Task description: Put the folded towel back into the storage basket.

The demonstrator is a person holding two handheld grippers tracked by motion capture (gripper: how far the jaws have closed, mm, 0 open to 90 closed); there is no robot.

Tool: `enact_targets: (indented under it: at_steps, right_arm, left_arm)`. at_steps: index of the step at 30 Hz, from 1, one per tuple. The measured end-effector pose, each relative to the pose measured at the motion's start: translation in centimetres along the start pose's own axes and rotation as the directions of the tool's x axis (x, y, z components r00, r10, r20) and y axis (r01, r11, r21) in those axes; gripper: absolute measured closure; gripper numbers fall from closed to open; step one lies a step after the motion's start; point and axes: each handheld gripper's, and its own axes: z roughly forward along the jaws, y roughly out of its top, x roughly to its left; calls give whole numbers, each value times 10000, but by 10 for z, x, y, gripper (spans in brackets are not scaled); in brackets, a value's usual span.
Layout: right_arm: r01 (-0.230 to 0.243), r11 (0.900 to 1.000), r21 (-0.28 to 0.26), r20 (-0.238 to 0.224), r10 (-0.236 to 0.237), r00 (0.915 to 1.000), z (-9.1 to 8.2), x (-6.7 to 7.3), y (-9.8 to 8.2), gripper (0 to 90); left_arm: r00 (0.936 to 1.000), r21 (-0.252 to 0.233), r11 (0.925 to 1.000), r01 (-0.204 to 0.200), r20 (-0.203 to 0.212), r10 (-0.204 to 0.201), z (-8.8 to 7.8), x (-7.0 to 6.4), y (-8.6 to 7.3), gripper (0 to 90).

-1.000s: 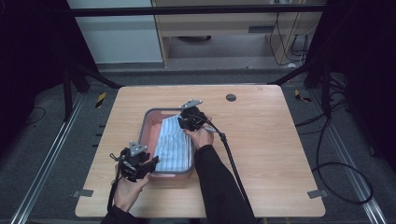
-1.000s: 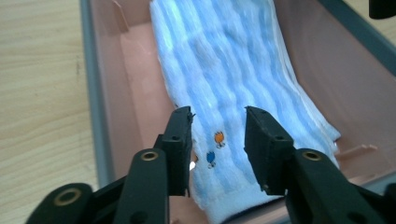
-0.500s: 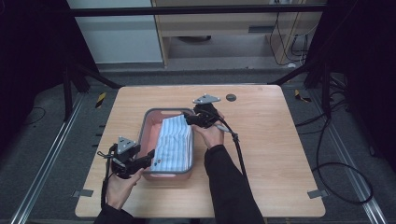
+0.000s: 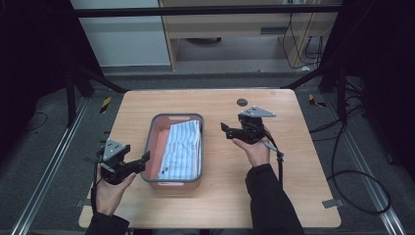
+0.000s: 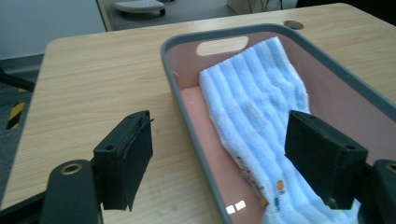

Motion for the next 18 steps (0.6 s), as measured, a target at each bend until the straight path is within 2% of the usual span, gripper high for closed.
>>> enact_targets:
  at_steps: [3, 6, 10, 11, 13, 15, 16, 18]
  right_arm:
    - [-285, 9996, -42, 103, 285, 9995, -17, -12, -8, 220]
    - [-311, 9995, 51, 256, 310, 9992, -36, -26, -22, 205]
    - [-413, 9991, 137, 399, 407, 9984, -51, -35, -36, 202]
    - [-461, 9986, 262, 507, 448, 9977, -60, -41, -46, 202]
    - [-495, 9982, 323, 552, 477, 9973, -62, -43, -50, 202]
    - [-554, 9968, 569, 715, 513, 9961, -72, -51, -66, 200]
    - [-554, 9968, 569, 715, 513, 9961, -72, -51, -66, 200]
    - [-550, 9952, 809, 920, 475, 9946, -80, -58, -79, 198]
  left_arm:
    - [9999, 22, 10000, -12, -134, 12, 0, 6, -2, 225]
    - [9994, 58, 10000, -44, -356, 46, 0, 11, -5, 222]
    - [9978, 178, 9997, -158, -647, 170, -2, 21, -9, 222]
    - [9972, 161, 9998, -99, -742, 111, -2, 24, -11, 222]
    - [9968, 152, 9999, 22, -799, -10, -3, 29, -13, 222]
    - [9954, 222, 9997, 64, -954, -43, -3, 35, -17, 224]
    - [9946, 263, 9996, 89, -1038, -62, -3, 38, -19, 224]
    - [9929, 429, 9989, 201, -1181, -149, -1, 47, -25, 228]
